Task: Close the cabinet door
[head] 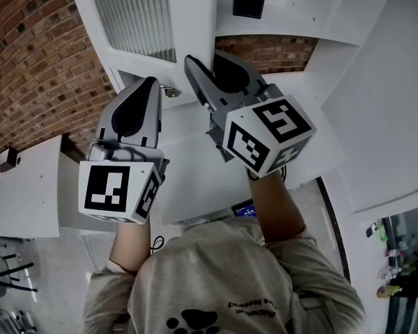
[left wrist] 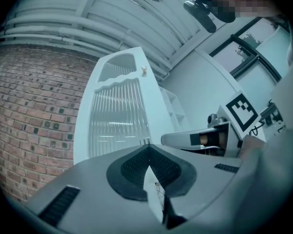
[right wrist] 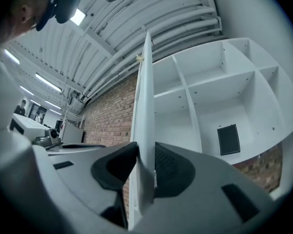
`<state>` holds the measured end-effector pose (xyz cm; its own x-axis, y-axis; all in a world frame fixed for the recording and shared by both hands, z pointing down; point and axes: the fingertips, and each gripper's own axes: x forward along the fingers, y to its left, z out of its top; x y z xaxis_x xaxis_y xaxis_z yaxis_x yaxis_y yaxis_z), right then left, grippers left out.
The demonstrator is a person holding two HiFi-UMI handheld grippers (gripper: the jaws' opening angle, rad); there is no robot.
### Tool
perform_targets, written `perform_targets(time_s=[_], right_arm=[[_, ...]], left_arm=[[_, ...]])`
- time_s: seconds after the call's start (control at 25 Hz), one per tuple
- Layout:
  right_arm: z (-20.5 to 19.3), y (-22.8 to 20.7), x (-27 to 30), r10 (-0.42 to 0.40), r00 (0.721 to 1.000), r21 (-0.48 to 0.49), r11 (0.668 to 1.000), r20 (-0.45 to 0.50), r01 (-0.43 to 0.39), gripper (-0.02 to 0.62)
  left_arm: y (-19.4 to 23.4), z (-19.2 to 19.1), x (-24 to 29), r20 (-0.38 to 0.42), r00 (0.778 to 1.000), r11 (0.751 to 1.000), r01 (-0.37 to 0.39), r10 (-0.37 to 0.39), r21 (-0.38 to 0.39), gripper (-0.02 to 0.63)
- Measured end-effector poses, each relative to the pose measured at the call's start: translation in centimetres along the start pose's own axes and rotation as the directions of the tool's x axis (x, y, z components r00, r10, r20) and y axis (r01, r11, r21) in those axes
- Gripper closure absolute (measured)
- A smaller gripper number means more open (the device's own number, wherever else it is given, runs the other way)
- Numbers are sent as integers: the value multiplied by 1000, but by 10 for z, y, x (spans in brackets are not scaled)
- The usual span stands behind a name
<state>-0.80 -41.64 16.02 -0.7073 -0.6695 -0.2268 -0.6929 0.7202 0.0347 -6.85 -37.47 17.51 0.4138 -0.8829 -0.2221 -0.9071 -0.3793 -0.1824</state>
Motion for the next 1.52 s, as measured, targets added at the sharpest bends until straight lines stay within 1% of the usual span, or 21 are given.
perform_targets(time_s=[0.2, 0.48, 0.6, 0.72, 1.0, 1.16, 1.28, 1.4, 1.52], right_arm=[[-4, -32, 10, 53, 999, 15, 998, 0, -53, 480], [-9, -63, 26, 148, 989, 40, 988, 2, -148, 476], [-11, -72, 31, 181, 984, 42, 983, 3, -181, 474], [-12, -79, 36, 210, 978, 43, 977, 0, -210, 474], [-17, -94, 48, 252, 968, 49, 967, -1, -252, 468], [-18, -100, 53, 249, 968, 56, 967, 4, -249, 462], [-19, -104, 57, 233, 972, 57, 971, 4, -233, 456], [-19, -107, 62, 202, 979, 53, 978, -3, -202, 454], [-21, -113, 66, 152, 988, 31, 988, -20, -151, 441]], left_arm=[[-6, -3, 27, 0, 1000, 1000, -26, 26, 13, 598], [-12, -9, 65, 4, 997, 997, -79, 79, 12, 598], [-13, -13, 78, -2, 994, 994, -108, 108, 1, 598], [-13, -15, 90, 10, 992, 992, -130, 130, 6, 598], [-13, -21, 107, 17, 984, 984, -176, 176, 1, 600], [-8, -22, 109, 7, 980, 980, -198, 198, -1, 598], [-4, -25, 110, -1, 981, 981, -196, 196, -1, 598], [-1, -27, 113, -11, 983, 983, -185, 185, -4, 598], [1, -27, 116, -13, 984, 984, -177, 177, -7, 598]])
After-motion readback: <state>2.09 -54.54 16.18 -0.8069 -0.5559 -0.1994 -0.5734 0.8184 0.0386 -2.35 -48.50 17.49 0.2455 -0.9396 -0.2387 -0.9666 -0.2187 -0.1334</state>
